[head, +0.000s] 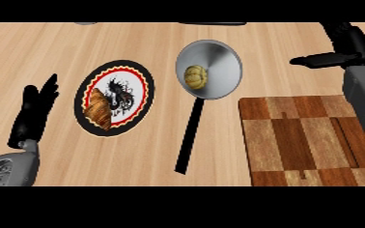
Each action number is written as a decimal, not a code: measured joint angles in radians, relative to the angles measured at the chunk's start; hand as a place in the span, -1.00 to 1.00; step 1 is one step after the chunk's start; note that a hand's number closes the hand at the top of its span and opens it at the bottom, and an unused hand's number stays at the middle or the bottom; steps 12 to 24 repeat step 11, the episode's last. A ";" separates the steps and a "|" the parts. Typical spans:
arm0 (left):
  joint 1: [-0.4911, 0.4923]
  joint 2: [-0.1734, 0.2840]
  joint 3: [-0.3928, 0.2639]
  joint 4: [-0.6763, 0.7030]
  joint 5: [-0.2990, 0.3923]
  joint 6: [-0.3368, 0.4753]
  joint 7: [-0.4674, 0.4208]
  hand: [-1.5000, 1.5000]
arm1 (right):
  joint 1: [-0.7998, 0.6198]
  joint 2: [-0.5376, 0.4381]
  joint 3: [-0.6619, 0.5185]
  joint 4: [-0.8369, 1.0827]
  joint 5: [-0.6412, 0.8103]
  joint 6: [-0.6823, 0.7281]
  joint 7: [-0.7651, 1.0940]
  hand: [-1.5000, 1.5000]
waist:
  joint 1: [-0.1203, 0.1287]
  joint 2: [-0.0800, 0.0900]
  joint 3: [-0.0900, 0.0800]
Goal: Pick the squash from the cutting board and place it in the pan
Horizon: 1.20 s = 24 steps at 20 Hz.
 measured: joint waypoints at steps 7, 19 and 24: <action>0.007 -0.002 0.000 -0.013 0.000 -0.006 0.001 0.00 | 0.062 -0.134 0.013 0.001 0.006 0.149 -0.049 -1.00 | 0.005 0.000 0.001; 0.002 -0.005 -0.001 -0.004 -0.004 -0.007 0.001 0.00 | 0.086 -0.181 0.017 0.002 0.007 0.200 -0.078 -1.00 | 0.008 0.001 0.002; 0.002 -0.005 -0.001 -0.004 -0.004 -0.007 0.001 0.00 | 0.086 -0.181 0.017 0.002 0.007 0.200 -0.078 -1.00 | 0.008 0.001 0.002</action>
